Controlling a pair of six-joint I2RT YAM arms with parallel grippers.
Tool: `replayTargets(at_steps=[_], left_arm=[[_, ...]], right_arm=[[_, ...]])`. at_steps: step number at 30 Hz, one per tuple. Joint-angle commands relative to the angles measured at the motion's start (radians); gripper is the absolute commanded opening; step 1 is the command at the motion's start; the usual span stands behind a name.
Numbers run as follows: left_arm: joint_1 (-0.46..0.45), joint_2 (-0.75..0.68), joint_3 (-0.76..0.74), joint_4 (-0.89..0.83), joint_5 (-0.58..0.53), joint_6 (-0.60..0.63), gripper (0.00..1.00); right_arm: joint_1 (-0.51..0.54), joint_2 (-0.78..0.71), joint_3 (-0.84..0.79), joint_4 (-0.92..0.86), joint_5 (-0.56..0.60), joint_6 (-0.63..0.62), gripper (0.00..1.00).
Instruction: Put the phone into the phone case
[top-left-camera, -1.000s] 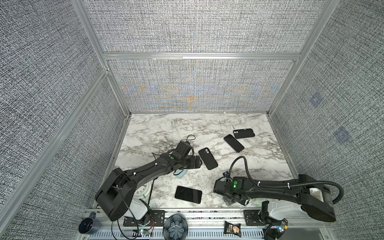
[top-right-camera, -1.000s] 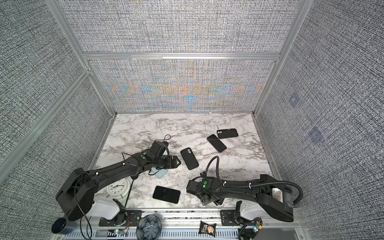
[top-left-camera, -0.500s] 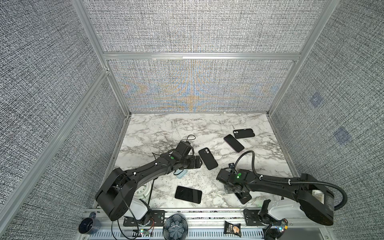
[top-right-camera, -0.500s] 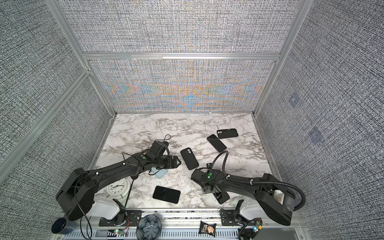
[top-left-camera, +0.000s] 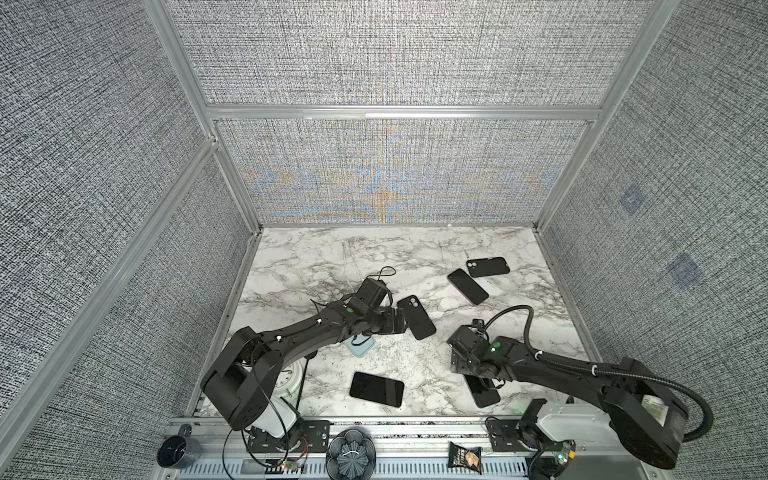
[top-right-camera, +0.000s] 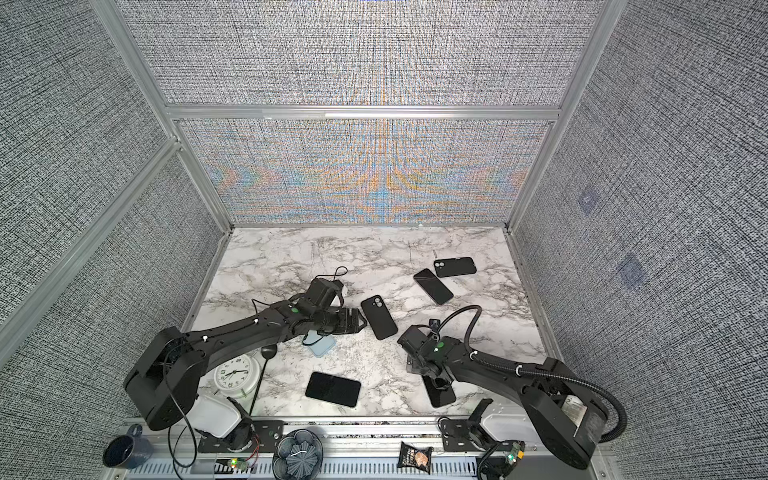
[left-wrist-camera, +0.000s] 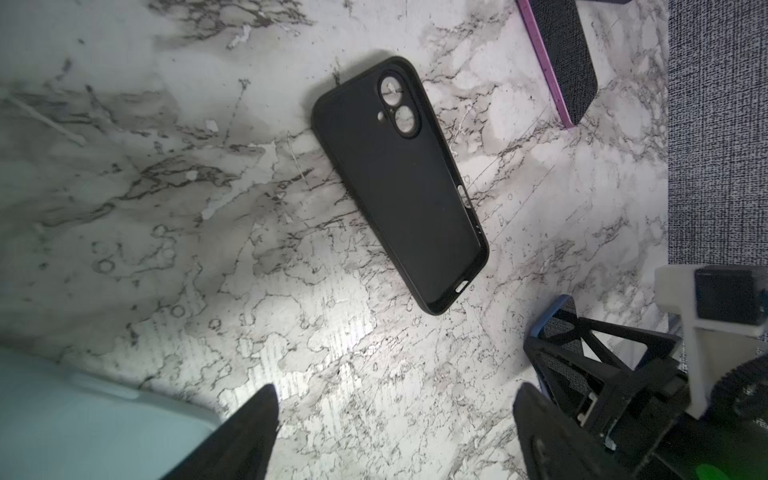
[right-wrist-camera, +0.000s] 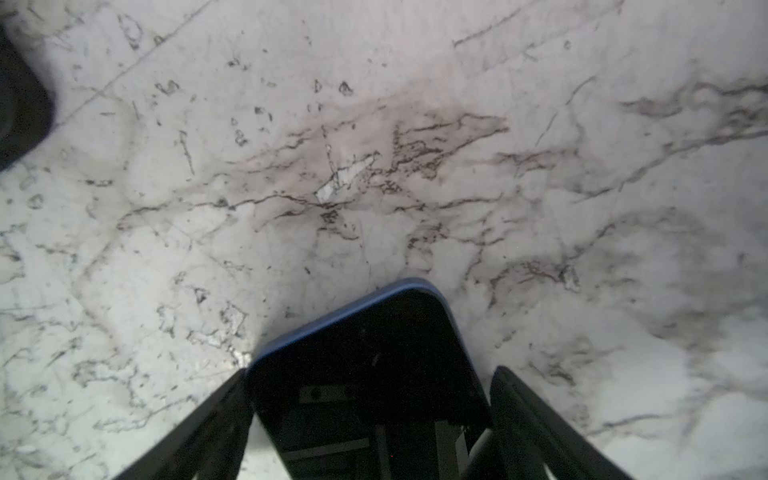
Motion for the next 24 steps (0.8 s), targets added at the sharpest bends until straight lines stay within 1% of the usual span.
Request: replayTargets(at_steps=[1, 2, 6, 14, 15, 24], left_arm=[[0.001, 0.010, 0.005, 0.015, 0.012, 0.018, 0.89], [0.001, 0.013, 0.004, 0.018, 0.014, 0.018, 0.89], [0.001, 0.017, -0.001, 0.025, 0.017, 0.018, 0.89], [0.002, 0.013, -0.015, 0.034, 0.017, 0.021, 0.89], [0.003, 0.012, -0.015, 0.036, 0.018, 0.023, 0.89], [0.023, -0.023, -0.044, 0.030, 0.025, 0.022, 0.89]], right_arm=[[-0.008, 0.010, -0.039, -0.113, -0.079, 0.023, 0.90], [-0.008, 0.011, -0.038, -0.119, -0.079, 0.059, 0.90], [0.004, 0.030, -0.021, -0.140, -0.083, 0.059, 0.89], [0.075, 0.102, 0.058, -0.174, -0.052, 0.039, 0.79], [0.078, 0.110, 0.068, -0.174, -0.051, 0.005, 0.78], [0.081, 0.175, 0.127, -0.089, -0.070, -0.148, 0.70]])
